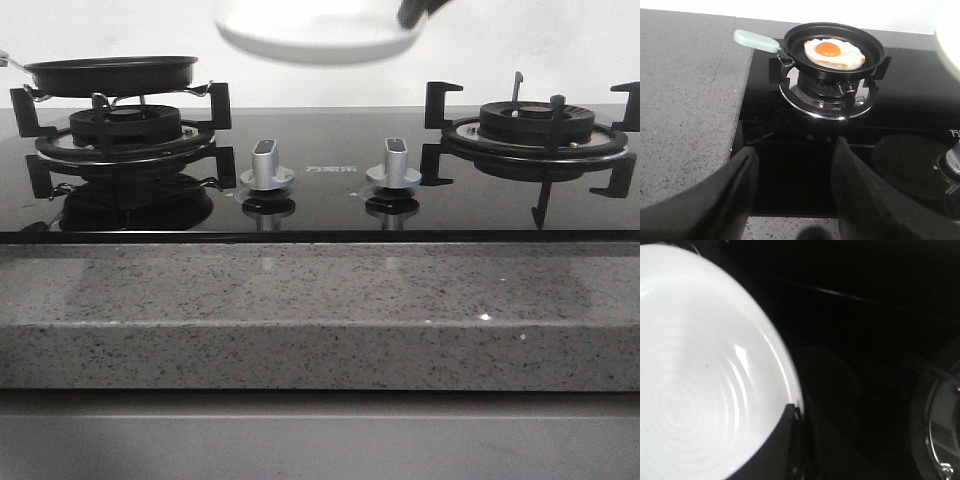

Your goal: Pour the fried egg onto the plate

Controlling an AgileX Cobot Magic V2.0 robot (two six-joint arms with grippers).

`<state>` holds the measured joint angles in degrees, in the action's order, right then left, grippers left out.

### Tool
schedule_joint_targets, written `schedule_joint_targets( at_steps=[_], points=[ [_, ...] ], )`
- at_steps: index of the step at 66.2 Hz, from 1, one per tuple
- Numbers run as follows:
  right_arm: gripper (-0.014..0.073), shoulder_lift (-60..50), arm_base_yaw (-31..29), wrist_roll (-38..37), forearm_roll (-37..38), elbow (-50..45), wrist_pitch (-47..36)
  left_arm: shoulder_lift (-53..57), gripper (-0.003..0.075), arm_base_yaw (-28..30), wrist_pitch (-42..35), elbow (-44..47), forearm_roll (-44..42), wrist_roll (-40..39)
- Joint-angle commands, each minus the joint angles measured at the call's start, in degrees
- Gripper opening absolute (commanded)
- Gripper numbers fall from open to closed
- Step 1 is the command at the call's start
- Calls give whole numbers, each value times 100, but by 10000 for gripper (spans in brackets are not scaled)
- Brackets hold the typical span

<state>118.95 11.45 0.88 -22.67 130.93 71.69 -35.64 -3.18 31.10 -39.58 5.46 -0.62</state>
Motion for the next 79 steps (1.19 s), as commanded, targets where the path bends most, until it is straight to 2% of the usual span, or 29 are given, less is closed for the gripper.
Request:
schedule_joint_targets(
  at_steps=[1,23,49,63,79],
  points=[
    [-110,-638,94,-30,-222,-11,477,-23,353,-45,-439,-150,37,-20],
    [-110,-1787,457,-30,10,-1670,-47,-23,353,-45,-439,-150,37,-20],
    [-110,-2782,497,30,15,-4396,-1657,-23,353,-45,-439,-150,37,-20],
    [-110,-2750,554,58,15,-5067,-2197,-23,353,-45,-439,-150,37,-20],
    [-110,-2756,554,58,22,-5095,-2197,-23,353,-45,-439,-150,11,-20]
  ],
)
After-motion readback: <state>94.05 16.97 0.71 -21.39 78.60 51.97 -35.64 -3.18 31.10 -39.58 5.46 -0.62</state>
